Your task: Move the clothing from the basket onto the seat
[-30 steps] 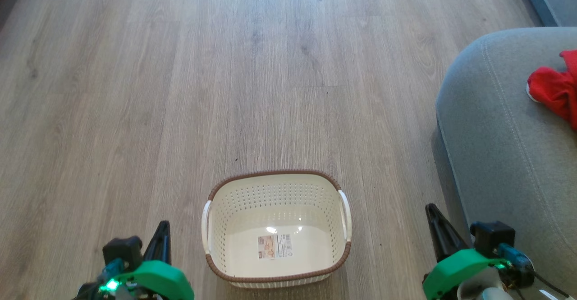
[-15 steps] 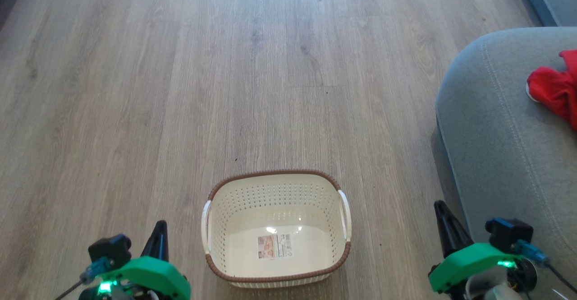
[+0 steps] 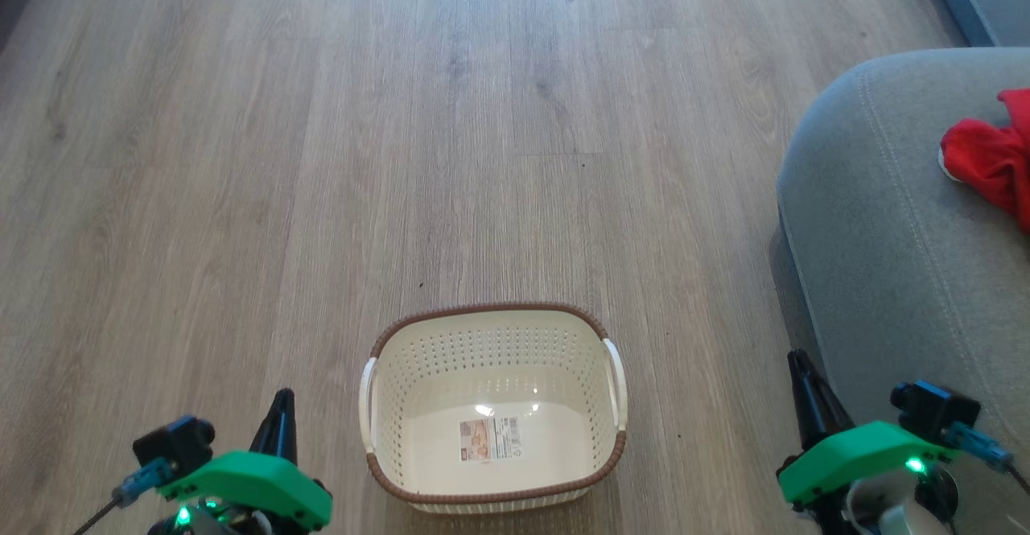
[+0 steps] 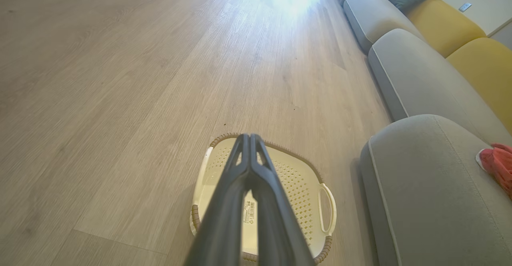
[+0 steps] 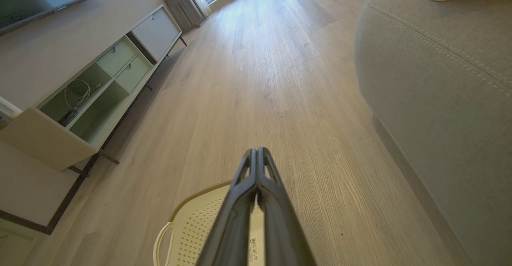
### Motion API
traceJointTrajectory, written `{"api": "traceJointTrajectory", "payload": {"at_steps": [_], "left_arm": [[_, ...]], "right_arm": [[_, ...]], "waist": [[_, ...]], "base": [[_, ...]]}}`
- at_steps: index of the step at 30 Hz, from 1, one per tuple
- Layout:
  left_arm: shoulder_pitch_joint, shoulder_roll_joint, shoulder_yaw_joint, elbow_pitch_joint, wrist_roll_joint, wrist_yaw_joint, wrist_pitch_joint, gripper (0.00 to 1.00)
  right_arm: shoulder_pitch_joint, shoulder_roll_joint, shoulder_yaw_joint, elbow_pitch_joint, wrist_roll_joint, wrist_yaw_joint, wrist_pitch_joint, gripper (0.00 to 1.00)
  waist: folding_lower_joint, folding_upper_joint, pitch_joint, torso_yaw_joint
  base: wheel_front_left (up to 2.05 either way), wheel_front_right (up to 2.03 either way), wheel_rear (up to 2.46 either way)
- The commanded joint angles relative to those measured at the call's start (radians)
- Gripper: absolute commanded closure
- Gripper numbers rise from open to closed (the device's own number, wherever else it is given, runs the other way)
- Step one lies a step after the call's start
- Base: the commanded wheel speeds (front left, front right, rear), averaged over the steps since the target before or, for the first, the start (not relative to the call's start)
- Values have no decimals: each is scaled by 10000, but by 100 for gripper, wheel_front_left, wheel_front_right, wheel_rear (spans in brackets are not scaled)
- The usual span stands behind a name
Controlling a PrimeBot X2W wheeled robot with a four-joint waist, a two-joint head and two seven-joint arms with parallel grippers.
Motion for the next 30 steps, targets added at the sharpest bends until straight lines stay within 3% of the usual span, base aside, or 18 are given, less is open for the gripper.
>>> {"api": "traceJointTrajectory", "payload": {"at_steps": [1,30], "left_arm": [[-520,38,214,-364,-230,-60,51,100],[-620,-48,810,-755,-3267,-491,884,100]], "right_arm": [[-429,25,-48,-391,248,9,47,100],[-545,69,-474,-775,3482,14,891,100]], "waist": [[0,0,0,0],[0,0,7,-20]], "base": [[0,0,0],[0,0,0]]}}
